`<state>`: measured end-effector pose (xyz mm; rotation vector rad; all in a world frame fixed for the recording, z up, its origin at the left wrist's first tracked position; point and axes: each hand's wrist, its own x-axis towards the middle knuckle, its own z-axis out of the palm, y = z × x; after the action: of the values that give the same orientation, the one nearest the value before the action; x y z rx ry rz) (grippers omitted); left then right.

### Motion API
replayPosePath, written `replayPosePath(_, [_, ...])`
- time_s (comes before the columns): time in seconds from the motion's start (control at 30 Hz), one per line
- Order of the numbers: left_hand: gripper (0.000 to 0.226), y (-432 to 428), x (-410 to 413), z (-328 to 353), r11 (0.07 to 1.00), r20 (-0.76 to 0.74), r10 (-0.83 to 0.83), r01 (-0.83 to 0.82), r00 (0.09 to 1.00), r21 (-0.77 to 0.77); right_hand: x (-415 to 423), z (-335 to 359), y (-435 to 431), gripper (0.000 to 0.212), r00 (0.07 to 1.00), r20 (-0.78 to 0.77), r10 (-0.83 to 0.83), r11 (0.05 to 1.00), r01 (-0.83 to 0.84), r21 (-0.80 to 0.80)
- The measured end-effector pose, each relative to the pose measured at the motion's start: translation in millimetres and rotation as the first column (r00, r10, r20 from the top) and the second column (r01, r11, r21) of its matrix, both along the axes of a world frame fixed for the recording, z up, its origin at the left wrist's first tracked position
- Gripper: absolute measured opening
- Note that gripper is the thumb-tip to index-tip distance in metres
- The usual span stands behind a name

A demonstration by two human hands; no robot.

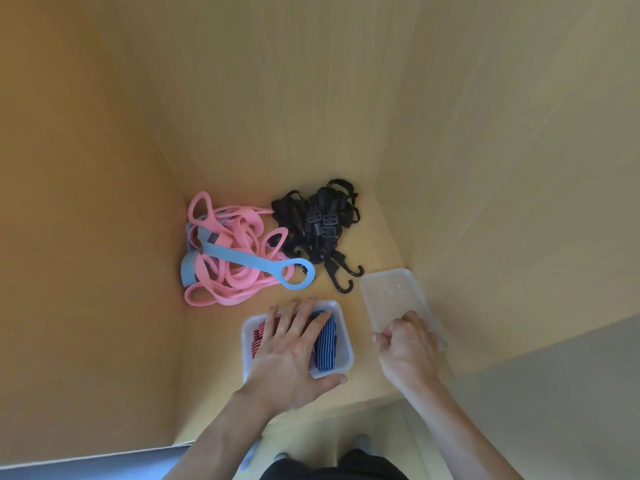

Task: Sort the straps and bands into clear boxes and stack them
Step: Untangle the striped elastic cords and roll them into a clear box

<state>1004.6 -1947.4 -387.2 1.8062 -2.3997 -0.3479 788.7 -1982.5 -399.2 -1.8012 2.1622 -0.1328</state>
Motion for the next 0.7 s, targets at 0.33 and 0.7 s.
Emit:
replayPosePath(0.33, [0.067, -8.6, 5.6, 13.7, 0.998, -0.380, 0.061, -0.046, 0.923, 0.049, 2.3, 37.8, 19.2, 0.018, 0.997, 0.034, 0.072, 0.984, -0.065, -0.168])
replayPosePath(0.7, [0.035, -20.5, 37.3, 51.4, 0.869, -0.470, 0.035, -0.259, 0.882, -0.421, 21.1, 98.7, 31.1, 0.020, 0.813, 0.103, 0.574, 0.746, -0.466, -0.476])
